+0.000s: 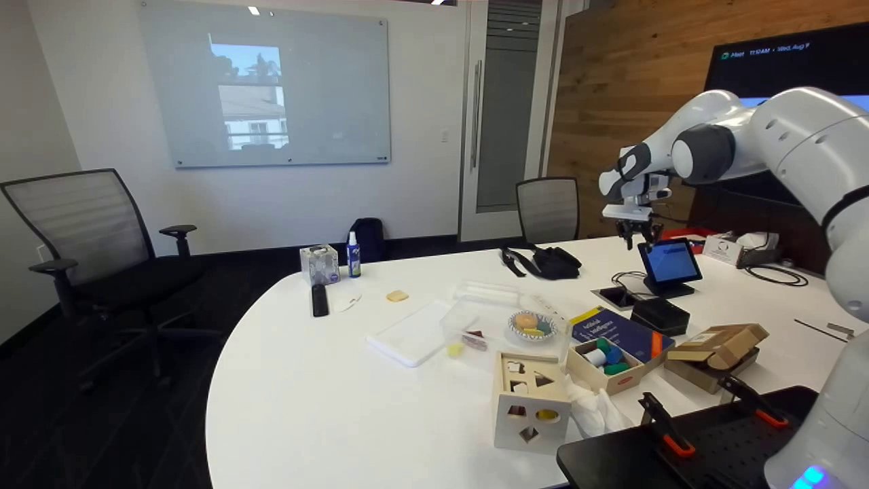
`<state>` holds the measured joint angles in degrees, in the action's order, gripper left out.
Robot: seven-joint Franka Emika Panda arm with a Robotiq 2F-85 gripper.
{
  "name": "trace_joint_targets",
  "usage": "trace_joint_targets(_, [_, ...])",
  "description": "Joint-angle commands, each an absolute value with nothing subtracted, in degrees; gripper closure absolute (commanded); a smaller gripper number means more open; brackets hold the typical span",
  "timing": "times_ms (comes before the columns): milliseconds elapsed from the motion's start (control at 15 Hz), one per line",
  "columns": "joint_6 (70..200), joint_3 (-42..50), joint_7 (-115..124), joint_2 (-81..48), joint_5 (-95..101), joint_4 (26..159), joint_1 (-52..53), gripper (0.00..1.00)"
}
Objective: Press down on the top of the black device.
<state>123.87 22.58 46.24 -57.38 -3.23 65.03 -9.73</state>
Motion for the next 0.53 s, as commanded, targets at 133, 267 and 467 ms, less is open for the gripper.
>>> trace_joint_targets(133, [126.79,21.07,41.22,-48.0,-3.16,77.58,-7.72,0.0])
trace_joint_targets(267, [128.15,21.09,40.34,-46.22,-2.99,80.41,-7.12,0.0])
trace_joint_targets(467, [130.23,19.64,40.12,-43.87,-1.47,83.87,-7.51,0.0])
